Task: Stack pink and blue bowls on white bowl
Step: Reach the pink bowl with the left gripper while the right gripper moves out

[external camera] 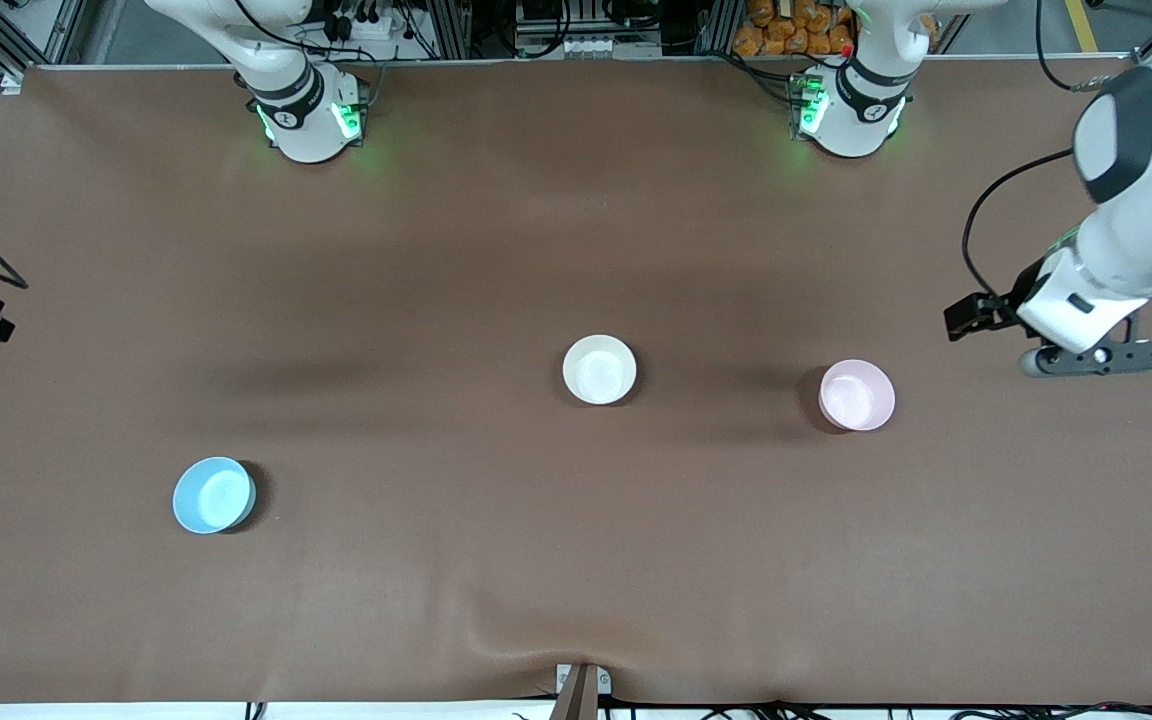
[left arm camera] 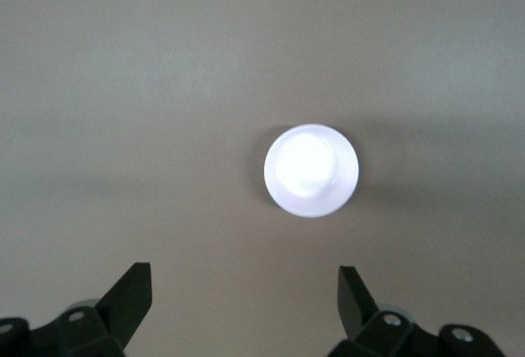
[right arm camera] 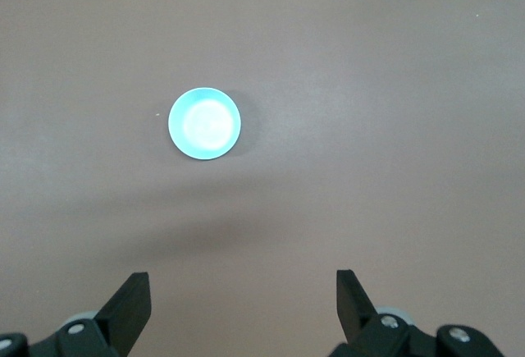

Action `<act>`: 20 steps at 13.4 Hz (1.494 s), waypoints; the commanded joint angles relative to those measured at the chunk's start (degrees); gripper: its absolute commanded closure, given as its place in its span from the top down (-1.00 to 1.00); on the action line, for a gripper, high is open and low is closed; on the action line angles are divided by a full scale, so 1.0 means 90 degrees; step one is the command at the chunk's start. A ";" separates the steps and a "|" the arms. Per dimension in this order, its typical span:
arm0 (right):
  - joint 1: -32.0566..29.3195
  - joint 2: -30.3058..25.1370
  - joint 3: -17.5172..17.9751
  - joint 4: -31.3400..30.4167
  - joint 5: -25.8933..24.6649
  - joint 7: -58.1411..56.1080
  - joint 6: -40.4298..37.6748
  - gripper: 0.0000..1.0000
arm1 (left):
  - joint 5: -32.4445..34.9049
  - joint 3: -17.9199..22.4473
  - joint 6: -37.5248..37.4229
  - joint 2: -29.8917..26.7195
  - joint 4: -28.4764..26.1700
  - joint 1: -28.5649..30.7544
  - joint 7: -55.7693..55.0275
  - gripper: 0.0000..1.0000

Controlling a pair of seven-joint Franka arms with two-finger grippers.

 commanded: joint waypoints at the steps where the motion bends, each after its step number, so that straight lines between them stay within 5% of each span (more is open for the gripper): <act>1: -0.0005 0.0363 0.0056 0.0214 -0.0139 0.0076 -0.0037 1.00 | -0.0087 -0.0062 0.1012 -0.0180 -0.0849 0.0086 0.0009 1.00; 9: 0.0532 0.1155 0.0066 0.0273 -0.0696 0.0086 0.0529 1.00 | -0.0097 -0.0062 0.2674 0.0737 -0.1788 0.0047 0.0048 1.00; 14: 0.0386 0.1642 0.0066 0.0341 -0.0491 0.0106 0.1184 1.00 | -0.0097 -0.0062 0.4070 0.1283 -0.2316 0.0076 0.0096 0.44; 20: 0.0113 0.2199 0.0056 0.0312 0.0584 0.0467 0.1135 1.00 | -0.0097 -0.0062 0.4200 0.1685 -0.2297 0.0086 0.0106 -0.06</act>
